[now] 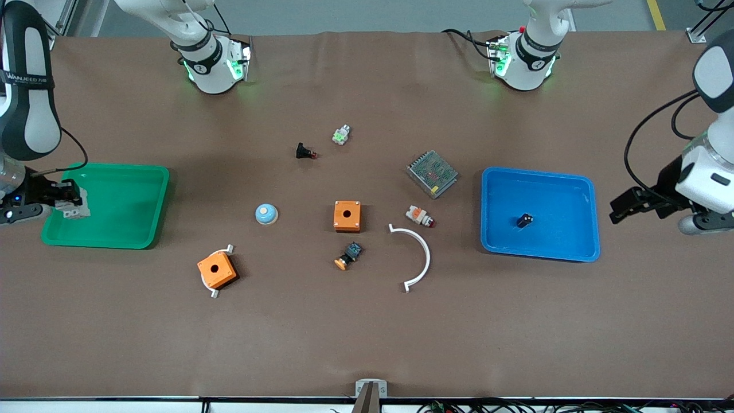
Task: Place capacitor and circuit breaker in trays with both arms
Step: 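Lower the breaker into the green tray and open the right gripper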
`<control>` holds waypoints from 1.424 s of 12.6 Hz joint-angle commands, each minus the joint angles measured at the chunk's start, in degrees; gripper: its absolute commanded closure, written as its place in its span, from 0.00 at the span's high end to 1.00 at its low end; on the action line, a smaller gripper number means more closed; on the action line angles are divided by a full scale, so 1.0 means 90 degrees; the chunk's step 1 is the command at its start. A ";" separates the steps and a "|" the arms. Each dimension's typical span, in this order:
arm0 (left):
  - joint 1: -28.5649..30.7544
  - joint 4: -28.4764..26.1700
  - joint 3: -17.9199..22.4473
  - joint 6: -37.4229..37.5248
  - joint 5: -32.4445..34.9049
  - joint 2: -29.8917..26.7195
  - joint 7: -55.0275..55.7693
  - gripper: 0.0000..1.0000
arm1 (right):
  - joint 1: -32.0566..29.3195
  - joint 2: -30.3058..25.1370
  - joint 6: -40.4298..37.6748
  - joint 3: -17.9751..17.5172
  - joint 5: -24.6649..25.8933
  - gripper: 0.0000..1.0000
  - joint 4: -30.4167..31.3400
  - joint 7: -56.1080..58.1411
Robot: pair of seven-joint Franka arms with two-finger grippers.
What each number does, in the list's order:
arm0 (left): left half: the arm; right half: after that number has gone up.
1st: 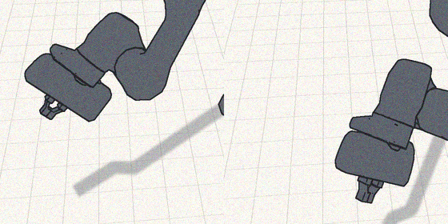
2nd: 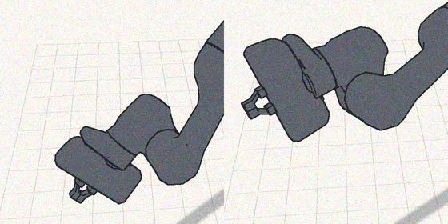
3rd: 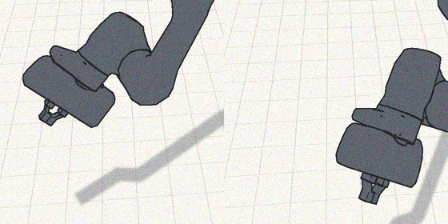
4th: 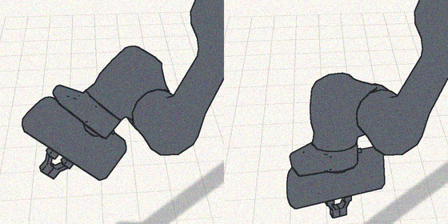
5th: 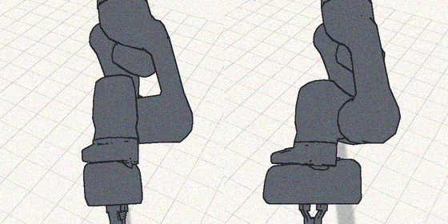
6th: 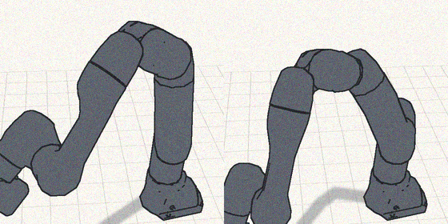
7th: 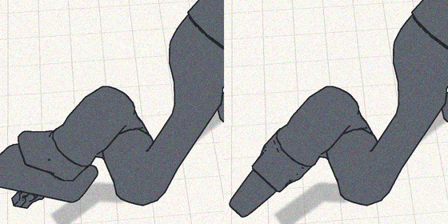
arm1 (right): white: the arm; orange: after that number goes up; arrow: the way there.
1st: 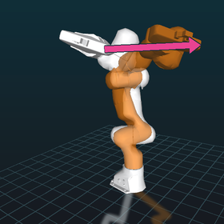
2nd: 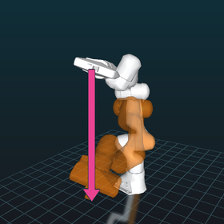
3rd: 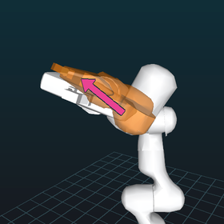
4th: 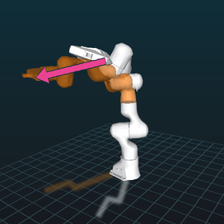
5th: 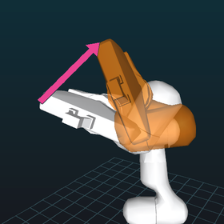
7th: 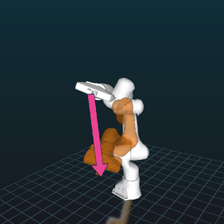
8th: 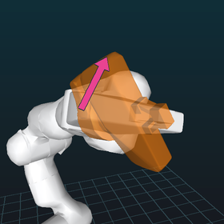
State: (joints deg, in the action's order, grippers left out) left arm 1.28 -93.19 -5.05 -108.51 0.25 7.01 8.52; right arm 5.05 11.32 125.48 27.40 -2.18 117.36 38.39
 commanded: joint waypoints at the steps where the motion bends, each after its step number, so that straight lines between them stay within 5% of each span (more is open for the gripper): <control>1: -0.0005 0.0051 -0.0229 0.0201 0.0187 -0.0251 -0.0038 1.00 | -0.0111 -0.0358 0.1228 -0.0076 -0.0158 0.04 0.1262 0.0149; 14: 0.0063 0.0042 -0.0426 0.1362 0.0187 -0.0768 -0.0087 1.00 | -0.0190 0.0568 0.2551 -0.0203 -0.1231 0.06 0.1608 0.0656; 18: -0.0111 0.0324 -0.0251 0.1363 0.0099 -0.0652 -0.0165 1.00 | -0.0199 0.0940 0.2562 -0.0340 -0.2353 0.19 0.1550 0.1397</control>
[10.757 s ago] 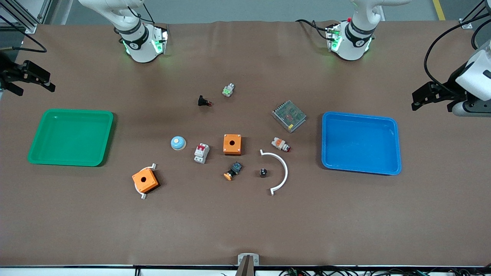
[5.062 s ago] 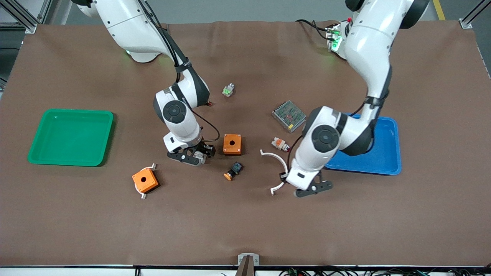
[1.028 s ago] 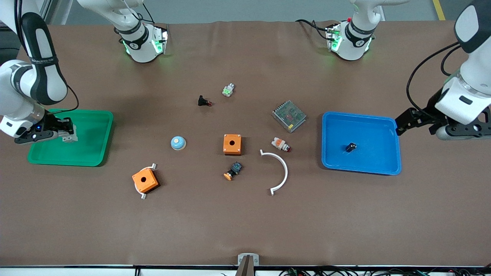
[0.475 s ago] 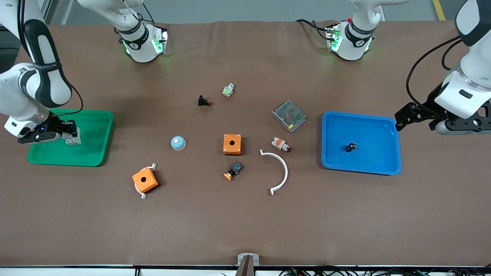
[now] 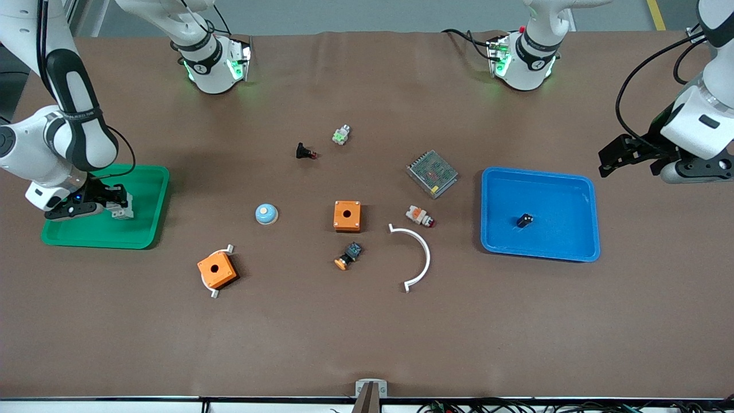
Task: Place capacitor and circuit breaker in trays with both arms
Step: 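Lower the breaker into the green tray and open the right gripper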
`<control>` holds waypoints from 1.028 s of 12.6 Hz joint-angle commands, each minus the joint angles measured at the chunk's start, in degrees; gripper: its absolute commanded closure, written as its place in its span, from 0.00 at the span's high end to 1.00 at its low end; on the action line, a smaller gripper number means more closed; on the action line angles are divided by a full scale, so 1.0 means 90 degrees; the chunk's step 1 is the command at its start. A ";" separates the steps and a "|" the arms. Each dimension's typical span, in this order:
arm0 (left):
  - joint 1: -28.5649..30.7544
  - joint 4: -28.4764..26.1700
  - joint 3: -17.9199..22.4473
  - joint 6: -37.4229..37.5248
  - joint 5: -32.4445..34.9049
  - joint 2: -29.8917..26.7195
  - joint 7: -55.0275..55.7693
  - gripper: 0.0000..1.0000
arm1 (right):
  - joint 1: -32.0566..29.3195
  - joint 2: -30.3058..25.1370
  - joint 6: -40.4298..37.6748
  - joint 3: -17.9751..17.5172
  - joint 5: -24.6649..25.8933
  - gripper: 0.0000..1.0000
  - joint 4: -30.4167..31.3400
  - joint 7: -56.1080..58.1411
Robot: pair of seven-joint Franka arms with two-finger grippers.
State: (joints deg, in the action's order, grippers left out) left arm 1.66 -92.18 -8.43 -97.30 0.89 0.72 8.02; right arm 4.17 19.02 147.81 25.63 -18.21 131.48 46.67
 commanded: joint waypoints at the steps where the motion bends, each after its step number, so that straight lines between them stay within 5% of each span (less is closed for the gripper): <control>1: -0.0426 0.0213 0.0426 0.0127 0.0019 0.0028 -0.0090 1.00 | -0.0102 0.0132 0.0071 -0.0143 -0.0681 0.34 -0.0029 0.0614; 3: -0.0517 0.0222 0.0517 0.0331 0.0038 -0.0040 -0.0109 1.00 | -0.0102 0.0143 -0.0016 -0.0143 -0.0712 1.00 -0.0087 0.0626; 5: -0.0478 0.0368 0.0516 0.0362 0.0096 -0.0041 -0.0071 1.00 | -0.0102 0.0007 -0.0860 -0.0123 -0.0702 1.00 -0.0397 0.0616; 8: -0.0468 0.0427 0.0546 0.0469 0.0156 -0.0040 -0.0061 1.00 | -0.0239 -0.0092 -0.3048 -0.0036 -0.0634 1.00 -0.1733 0.0558; 13: -0.0380 0.0534 0.0526 0.0821 0.0068 -0.0031 -0.0364 1.00 | -0.0151 -0.0111 -0.4564 -0.0045 -0.0614 1.00 -0.3131 -0.0161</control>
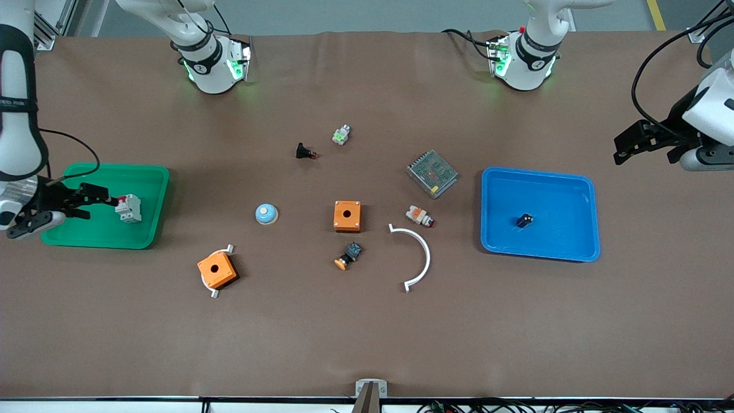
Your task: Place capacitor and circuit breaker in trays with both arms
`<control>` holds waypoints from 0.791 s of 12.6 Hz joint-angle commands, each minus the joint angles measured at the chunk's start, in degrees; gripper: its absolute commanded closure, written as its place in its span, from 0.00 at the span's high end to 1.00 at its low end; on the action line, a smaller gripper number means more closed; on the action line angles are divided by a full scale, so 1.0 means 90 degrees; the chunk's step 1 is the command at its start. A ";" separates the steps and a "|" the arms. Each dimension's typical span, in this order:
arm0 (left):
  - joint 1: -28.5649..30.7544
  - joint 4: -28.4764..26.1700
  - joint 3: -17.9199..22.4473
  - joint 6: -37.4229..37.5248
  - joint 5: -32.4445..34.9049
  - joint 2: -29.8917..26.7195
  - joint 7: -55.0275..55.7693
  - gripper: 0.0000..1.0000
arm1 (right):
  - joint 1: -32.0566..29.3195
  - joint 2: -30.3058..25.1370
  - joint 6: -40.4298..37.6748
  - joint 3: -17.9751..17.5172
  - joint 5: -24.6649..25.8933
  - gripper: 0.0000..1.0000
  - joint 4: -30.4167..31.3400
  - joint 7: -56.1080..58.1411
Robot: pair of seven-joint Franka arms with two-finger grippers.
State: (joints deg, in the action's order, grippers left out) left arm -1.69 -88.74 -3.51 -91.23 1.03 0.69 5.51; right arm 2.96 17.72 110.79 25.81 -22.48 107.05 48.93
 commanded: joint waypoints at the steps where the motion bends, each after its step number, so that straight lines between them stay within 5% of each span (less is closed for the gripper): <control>1: 0.0003 0.0298 -0.0011 0.0147 0.0051 0.0059 -0.0133 1.00 | 0.0061 0.0024 -0.0860 -0.0075 -0.0139 1.00 -0.0691 -0.0853; 4: 0.0003 0.0416 -0.0011 0.0147 0.0109 0.0069 -0.0153 1.00 | 0.0402 -0.0112 -0.1916 -0.0085 0.0152 1.00 -0.1512 -0.1909; 10: 0.0003 0.0416 0.0009 0.0147 0.0139 0.0069 -0.0172 1.00 | 0.1876 -0.1157 -0.2242 -0.0114 0.1158 1.00 -0.1544 -0.4750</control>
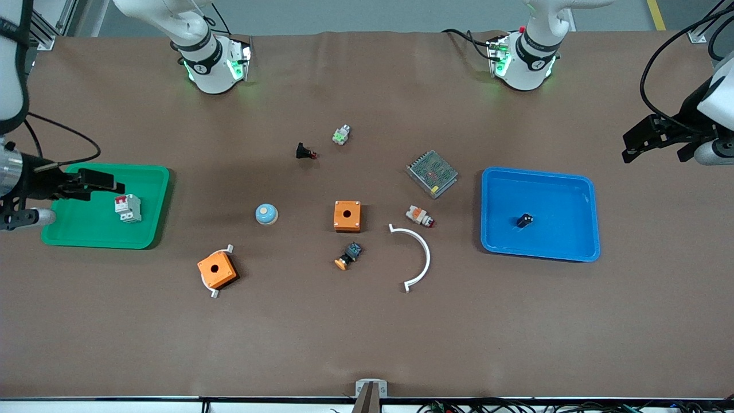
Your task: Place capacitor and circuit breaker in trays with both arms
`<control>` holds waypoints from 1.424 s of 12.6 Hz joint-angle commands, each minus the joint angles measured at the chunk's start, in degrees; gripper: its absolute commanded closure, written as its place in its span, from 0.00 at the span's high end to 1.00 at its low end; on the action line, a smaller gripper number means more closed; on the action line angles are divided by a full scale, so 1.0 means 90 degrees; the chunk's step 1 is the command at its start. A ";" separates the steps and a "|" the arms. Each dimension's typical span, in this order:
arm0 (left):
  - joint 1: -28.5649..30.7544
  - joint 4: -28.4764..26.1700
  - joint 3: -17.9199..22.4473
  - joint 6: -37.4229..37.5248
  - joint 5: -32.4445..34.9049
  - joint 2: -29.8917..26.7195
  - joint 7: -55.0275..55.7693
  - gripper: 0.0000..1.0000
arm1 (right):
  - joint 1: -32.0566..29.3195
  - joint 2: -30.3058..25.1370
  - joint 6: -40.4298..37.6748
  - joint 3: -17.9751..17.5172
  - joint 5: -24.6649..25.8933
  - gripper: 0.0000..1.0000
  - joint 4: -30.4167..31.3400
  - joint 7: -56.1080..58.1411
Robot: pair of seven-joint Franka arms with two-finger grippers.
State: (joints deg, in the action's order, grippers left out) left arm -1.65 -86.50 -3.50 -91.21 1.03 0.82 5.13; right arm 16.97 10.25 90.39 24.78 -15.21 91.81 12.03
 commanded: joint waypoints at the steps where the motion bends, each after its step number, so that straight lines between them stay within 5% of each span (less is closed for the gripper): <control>1: -0.0012 0.0168 0.0008 0.0144 0.0139 0.0055 -0.0131 1.00 | 0.0505 -0.0415 0.0064 0.0001 0.0564 1.00 0.0141 -0.0953; 6: 0.0017 0.0178 0.0018 0.0144 0.0129 0.0045 -0.0180 1.00 | 0.1054 -0.0933 0.0358 -0.0038 0.1726 1.00 0.0190 -0.1414; 9: 0.0007 0.0178 0.0018 0.0144 0.0129 0.0036 -0.0170 1.00 | 0.0986 -0.1392 0.0426 -0.0009 0.1797 1.00 0.0405 -0.1395; 18: 0.0007 0.0178 0.0018 0.0153 0.0129 -0.0023 -0.0170 1.00 | 0.1005 -0.1373 0.0387 0.0021 0.1778 1.00 0.0268 -0.1346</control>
State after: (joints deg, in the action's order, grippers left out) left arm -1.53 -85.71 -3.44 -91.04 1.04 0.86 4.69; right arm 25.71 -1.20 93.63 25.30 -0.62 93.78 0.53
